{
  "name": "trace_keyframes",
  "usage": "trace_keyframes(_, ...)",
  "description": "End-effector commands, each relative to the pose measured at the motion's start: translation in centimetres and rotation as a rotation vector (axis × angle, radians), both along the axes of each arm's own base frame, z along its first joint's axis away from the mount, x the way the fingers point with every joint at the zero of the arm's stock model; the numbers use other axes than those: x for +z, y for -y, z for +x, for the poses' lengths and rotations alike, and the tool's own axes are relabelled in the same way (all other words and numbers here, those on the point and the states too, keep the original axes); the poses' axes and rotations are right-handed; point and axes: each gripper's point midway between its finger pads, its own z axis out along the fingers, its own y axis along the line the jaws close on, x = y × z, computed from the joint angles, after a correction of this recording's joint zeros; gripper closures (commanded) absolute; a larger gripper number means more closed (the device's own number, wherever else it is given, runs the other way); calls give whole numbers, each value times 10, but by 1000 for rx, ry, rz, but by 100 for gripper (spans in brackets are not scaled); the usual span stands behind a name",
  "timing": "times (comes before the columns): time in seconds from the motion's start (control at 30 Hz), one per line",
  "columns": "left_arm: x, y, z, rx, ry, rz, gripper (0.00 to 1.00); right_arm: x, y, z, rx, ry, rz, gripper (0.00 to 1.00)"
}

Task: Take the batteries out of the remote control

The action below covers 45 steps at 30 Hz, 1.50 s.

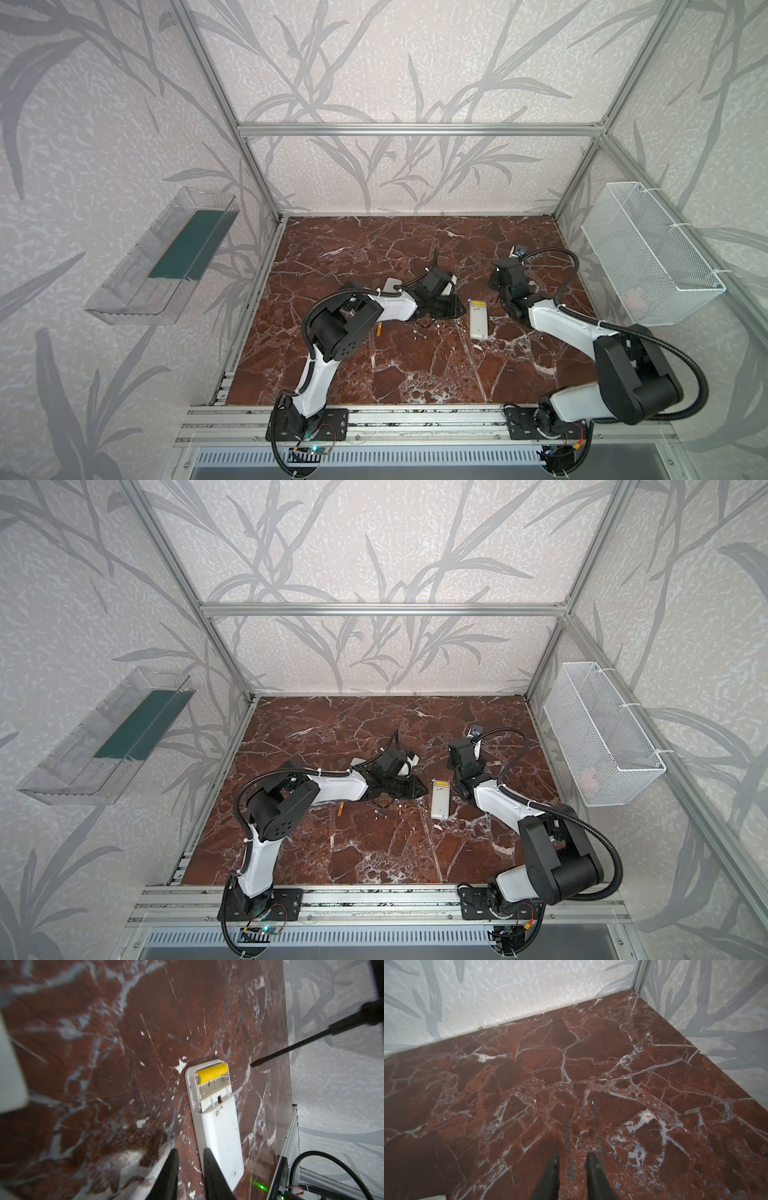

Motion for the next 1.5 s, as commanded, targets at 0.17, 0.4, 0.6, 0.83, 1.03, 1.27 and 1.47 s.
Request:
trace_keyframes(0.17,15,-12,2,15,54,21,76,-20,-35,31,88,-51,64,100)
trace_keyframes(0.4,18,-26,3,43,64,36,76,-6,-89,29,193,-33,114,100)
trace_keyframes(0.6,16,-38,2,61,61,40,76,-3,-111,7,241,-46,158,100)
trace_keyframes(0.83,13,-39,-1,65,37,21,75,35,-103,-9,237,30,170,100)
trace_keyframes(1.03,9,-26,-8,53,10,-8,75,47,-88,-24,214,52,180,100)
trace_keyframes(1.27,-2,-12,-15,51,-38,-18,75,10,-85,-35,203,3,240,100)
trace_keyframes(1.47,-13,-14,-18,62,-66,-13,76,-15,-83,-37,201,-23,248,100)
